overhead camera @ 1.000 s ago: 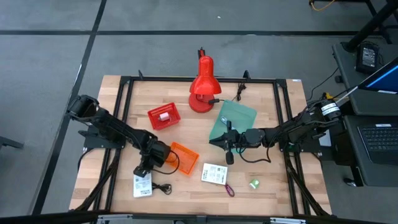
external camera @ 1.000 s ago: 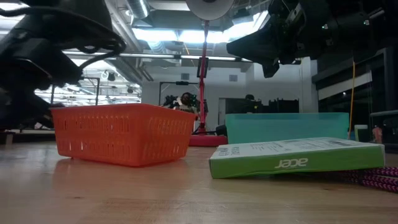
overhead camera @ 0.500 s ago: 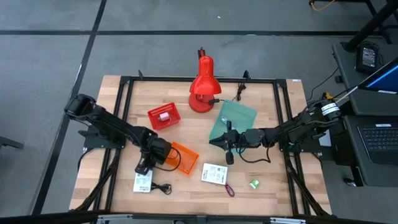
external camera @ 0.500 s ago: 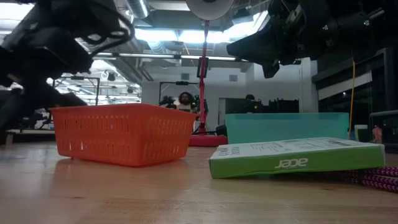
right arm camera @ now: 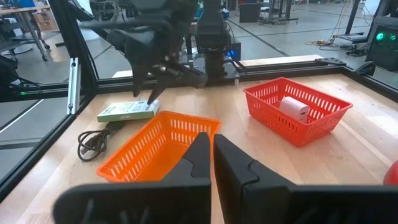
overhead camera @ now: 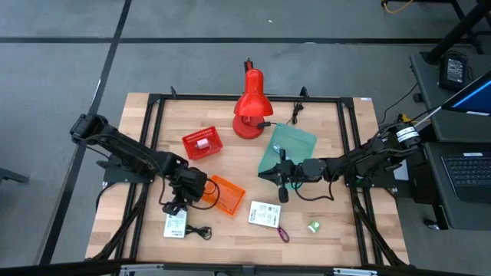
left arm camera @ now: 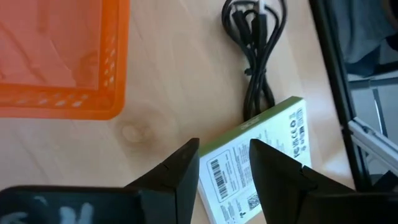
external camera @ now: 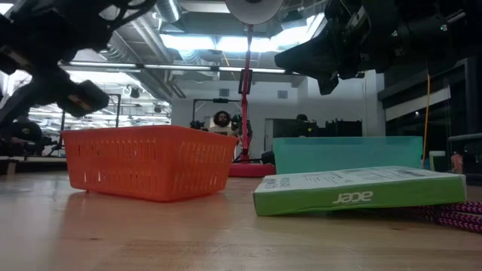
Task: Pick and place items into bin
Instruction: Put the left white card reader box into the orange bin
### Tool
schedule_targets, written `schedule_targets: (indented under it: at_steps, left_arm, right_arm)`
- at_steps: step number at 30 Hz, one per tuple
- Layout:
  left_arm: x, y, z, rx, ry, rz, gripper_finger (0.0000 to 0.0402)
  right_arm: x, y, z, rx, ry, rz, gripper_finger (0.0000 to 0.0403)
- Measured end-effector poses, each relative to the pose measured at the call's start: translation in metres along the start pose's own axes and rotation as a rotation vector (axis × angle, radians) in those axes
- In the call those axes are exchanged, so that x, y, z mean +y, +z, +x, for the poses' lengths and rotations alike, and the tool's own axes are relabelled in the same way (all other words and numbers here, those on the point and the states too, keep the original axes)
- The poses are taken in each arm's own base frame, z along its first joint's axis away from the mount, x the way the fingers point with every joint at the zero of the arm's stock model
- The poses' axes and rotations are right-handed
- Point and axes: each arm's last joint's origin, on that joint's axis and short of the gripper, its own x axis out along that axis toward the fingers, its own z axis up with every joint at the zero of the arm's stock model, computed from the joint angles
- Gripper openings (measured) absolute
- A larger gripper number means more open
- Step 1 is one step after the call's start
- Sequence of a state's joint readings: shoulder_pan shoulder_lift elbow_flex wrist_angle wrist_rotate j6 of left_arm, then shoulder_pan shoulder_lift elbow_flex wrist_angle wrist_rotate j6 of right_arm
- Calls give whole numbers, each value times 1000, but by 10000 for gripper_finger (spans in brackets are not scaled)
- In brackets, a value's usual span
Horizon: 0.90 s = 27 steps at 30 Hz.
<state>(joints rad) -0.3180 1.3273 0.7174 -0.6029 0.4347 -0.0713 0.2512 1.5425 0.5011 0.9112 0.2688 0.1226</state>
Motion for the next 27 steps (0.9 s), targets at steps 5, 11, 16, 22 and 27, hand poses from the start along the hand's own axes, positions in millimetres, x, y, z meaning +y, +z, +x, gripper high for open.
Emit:
schedule_targets:
  at_steps: [5, 11, 16, 22, 27]
  left_arm:
    - [-2, 0, -5, -26, 8, -12, 150]
    - [-1, 0, -6, -34, 55, -37, 155]
    - [-1, 0, -6, -34, 60, -37, 155]
    - [-1, 0, -6, -36, 70, -37, 155]
    - [1, 1, -6, -47, 144, -35, 155]
  right_arm:
    - [0, 0, 0, 0, 0, 0, 4]
    - [0, 0, 0, -1, 0, 0, 4]
    - [0, 0, 0, -1, 0, 0, 4]
    - [0, 0, 0, -1, 0, 0, 4]
    - [0, 0, 0, -1, 0, 0, 4]
